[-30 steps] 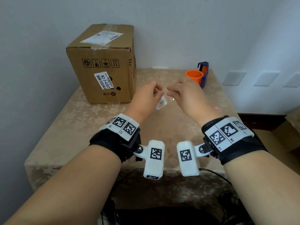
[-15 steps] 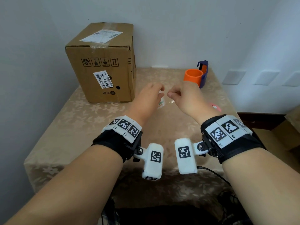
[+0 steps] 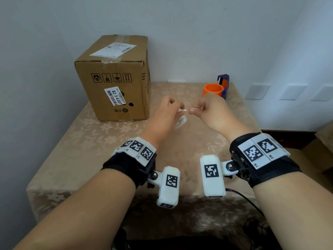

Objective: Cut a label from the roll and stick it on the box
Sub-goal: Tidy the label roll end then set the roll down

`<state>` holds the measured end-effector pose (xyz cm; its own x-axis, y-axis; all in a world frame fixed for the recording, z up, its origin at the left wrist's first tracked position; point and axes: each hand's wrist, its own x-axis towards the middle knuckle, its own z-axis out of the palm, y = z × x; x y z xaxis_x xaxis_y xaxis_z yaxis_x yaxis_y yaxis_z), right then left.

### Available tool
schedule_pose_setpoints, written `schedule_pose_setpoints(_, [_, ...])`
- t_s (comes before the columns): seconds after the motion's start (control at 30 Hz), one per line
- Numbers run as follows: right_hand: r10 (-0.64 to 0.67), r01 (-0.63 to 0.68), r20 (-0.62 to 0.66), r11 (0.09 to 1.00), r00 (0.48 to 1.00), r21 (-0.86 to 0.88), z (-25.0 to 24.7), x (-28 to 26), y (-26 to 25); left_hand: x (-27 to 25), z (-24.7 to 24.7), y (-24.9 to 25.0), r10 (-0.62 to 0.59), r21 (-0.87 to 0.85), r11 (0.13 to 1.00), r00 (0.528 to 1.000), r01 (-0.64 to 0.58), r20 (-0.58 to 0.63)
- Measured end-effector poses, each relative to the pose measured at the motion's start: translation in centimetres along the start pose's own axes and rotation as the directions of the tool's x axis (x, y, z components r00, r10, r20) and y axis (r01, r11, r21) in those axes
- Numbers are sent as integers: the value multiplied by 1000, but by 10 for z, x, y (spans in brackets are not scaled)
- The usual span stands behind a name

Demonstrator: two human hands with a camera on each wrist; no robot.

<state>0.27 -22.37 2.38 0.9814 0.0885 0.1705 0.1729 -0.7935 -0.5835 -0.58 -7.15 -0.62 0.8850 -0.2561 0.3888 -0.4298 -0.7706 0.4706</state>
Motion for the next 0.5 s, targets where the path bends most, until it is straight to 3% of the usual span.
schedule_pose_setpoints(0.2, [-35,37,-19,996,999,77,-6,3,-3,3,-4,-4,-65,-270,959,995,84,79])
schedule_pose_setpoints(0.37, [-89,96,-114,994,989,57,-10,4,-4,5,-5,-6,-191,-411,890,980,197,56])
schedule_pose_setpoints(0.5, [-26,31,-26,979,999,202,-12,1,0,5,-8,-7,-207,-455,864,976,215,67])
